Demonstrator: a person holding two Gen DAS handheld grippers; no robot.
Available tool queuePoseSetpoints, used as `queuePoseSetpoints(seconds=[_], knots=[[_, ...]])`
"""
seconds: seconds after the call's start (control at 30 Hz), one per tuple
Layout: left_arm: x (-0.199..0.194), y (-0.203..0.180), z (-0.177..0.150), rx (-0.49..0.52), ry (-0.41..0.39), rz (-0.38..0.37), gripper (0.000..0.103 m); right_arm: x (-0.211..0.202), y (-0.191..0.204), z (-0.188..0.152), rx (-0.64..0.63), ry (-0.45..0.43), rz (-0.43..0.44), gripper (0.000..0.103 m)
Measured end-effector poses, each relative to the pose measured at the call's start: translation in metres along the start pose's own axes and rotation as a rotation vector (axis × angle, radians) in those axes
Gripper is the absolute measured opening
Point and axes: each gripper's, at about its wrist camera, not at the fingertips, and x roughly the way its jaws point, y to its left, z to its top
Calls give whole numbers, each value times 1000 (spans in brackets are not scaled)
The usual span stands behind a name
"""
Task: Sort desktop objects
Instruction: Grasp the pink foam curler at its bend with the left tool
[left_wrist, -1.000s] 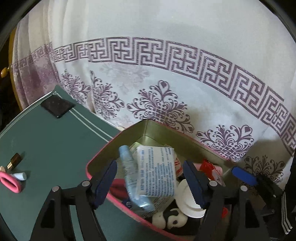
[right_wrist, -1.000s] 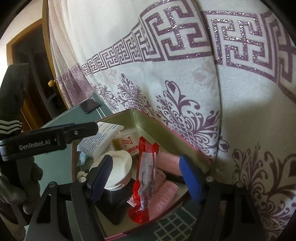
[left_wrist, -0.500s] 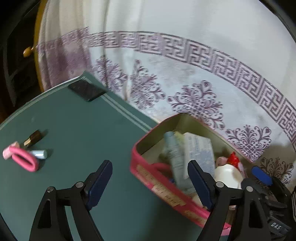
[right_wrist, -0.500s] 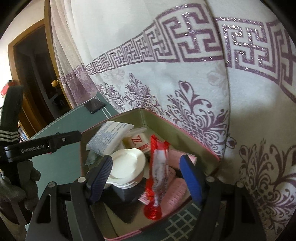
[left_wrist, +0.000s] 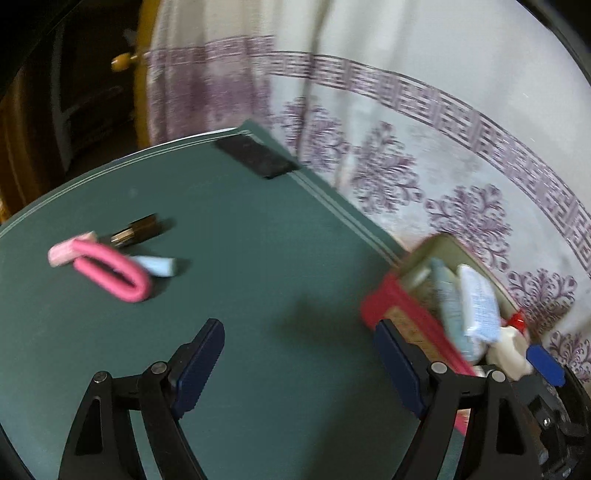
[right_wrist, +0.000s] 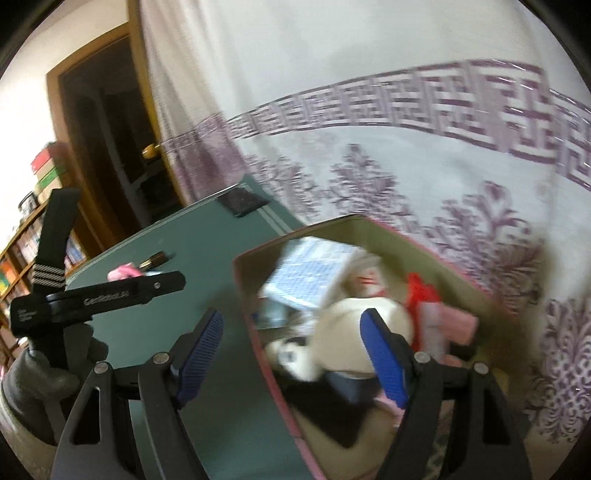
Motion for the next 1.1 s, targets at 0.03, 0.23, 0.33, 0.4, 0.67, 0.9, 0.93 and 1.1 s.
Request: queuePoseSetpoints(seconds=[0.03, 0.23, 0.33, 0.4, 0.67, 0.9, 0.93, 1.1], knots=[[0, 7, 0, -12, -1, 9, 85, 3, 6, 0, -9, 5, 10, 80], [4, 55, 3, -103, 13, 88, 85, 15, 29, -3, -43, 30, 56, 80], [11, 80, 6, -160, 20, 121, 85, 18, 36, -6, -56, 41, 65, 80], [18, 97, 10, -198, 28, 138, 85, 23, 41, -7, -65, 53, 71, 80], [43, 139, 23, -277, 52, 204, 85, 37, 53, -10, -88, 86, 92, 80], [61, 158, 27, -273, 72, 237, 85, 53, 66, -11, -104, 119, 110, 80], [61, 161, 26, -270, 67, 241, 85, 54, 67, -12, -106, 123, 112, 80], [58, 172, 22, -249, 64, 279, 85, 61, 76, -15, -124, 140, 114, 80]])
